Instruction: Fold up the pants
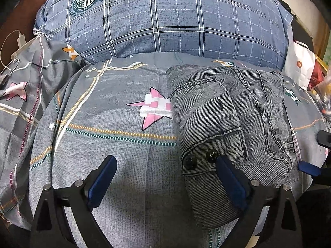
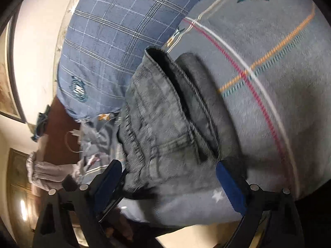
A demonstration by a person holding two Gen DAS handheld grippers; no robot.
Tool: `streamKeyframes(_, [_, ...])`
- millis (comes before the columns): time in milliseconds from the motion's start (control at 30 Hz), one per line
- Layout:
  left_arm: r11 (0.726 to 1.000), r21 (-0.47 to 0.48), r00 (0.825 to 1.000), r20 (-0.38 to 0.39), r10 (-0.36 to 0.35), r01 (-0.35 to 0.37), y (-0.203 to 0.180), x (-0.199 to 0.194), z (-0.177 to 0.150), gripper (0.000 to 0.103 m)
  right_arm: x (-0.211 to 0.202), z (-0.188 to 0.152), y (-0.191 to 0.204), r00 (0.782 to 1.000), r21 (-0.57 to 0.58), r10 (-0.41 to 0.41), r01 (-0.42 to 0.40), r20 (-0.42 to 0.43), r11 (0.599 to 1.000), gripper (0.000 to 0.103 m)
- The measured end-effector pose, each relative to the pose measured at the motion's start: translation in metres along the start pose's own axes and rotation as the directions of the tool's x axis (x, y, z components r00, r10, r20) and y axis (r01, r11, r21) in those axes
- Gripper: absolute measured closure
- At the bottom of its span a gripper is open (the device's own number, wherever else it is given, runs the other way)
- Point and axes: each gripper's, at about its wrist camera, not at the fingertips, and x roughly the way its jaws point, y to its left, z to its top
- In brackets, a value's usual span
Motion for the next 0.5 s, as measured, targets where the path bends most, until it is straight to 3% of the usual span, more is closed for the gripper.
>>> streamKeyframes(200, [1.000, -0.005, 1.000, 0.002, -0.003, 0.003, 0.003, 0.003, 0.001, 0.004, 0.018, 0.009, 0.017, 0.992, -0.093, -0.116, 0.111, -0.054, 0.990, 0.009])
streamKeyframes(233, [1.000, -0.008, 1.000, 0.003, -0.002, 0.002, 0.003, 0.003, 0.001, 0.003, 0.019, 0.009, 0.021, 0.991, -0.112, -0.118, 0.110, -0.060, 0.988, 0.016])
streamKeyframes(267, [1.000, -0.009, 1.000, 0.004, -0.002, 0.002, 0.003, 0.003, 0.000, 0.003, 0.020, 0.009, 0.027, 0.990, -0.129, -0.120, 0.111, -0.068, 0.985, 0.031])
streamKeyframes(367, [1.000, 0.002, 1.000, 0.006, 0.003, -0.003, 0.004, 0.003, 0.001, 0.003, 0.020, 0.009, 0.041, 0.983, -0.195, -0.164, 0.146, -0.077, 0.970, 0.043])
streamKeyframes(500, [1.000, 0.011, 1.000, 0.009, 0.016, -0.016, 0.002, 0.003, 0.001, 0.001, 0.037, 0.019, 0.021, 0.970, -0.140, -0.205, 0.187, -0.130, 0.972, 0.045])
